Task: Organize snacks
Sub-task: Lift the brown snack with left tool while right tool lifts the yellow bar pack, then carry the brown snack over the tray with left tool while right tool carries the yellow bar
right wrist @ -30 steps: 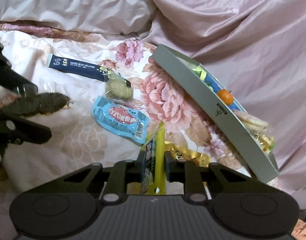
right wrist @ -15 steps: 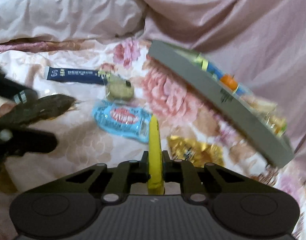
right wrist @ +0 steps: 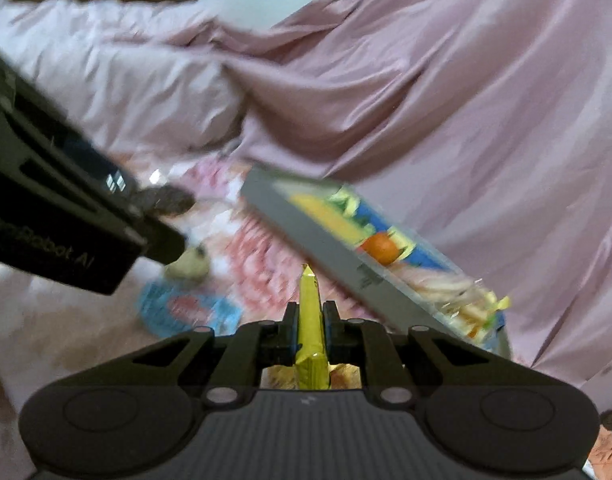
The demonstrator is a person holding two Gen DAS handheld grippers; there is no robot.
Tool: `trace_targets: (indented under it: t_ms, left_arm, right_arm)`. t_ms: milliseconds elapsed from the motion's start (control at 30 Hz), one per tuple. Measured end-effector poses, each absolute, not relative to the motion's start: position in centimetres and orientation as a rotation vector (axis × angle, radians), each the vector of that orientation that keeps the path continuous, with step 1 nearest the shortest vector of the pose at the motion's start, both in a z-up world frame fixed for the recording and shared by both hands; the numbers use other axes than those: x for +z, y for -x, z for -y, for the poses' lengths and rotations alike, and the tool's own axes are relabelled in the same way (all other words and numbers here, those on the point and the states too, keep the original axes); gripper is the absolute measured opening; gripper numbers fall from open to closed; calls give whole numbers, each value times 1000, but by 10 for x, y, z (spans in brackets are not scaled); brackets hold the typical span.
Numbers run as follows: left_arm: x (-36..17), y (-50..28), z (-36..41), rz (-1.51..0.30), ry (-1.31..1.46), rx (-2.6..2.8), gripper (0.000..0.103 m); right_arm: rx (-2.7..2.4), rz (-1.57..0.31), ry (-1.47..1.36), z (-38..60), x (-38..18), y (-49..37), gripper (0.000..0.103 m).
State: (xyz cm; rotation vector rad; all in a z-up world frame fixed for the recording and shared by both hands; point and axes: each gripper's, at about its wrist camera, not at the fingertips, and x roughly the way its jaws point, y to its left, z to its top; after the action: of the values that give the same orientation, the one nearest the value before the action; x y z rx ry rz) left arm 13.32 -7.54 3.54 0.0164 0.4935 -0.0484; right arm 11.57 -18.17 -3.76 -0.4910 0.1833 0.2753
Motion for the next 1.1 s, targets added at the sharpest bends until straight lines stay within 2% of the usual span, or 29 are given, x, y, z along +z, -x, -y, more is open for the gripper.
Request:
trace_targets:
  t_ms: [400,667,1100]
  left_arm:
    - [62,-214,91,-459,45,-76,51]
    - [54,-273,99,-465,112,-82,51]
    - [24,-328,107,-489,230,-53,51]
  right_arm:
    - [202,43,358,223,5,-160,13]
    - [251,0,287,233,0,-209,13]
    - [242,-93,205,259,-14,-267,16]
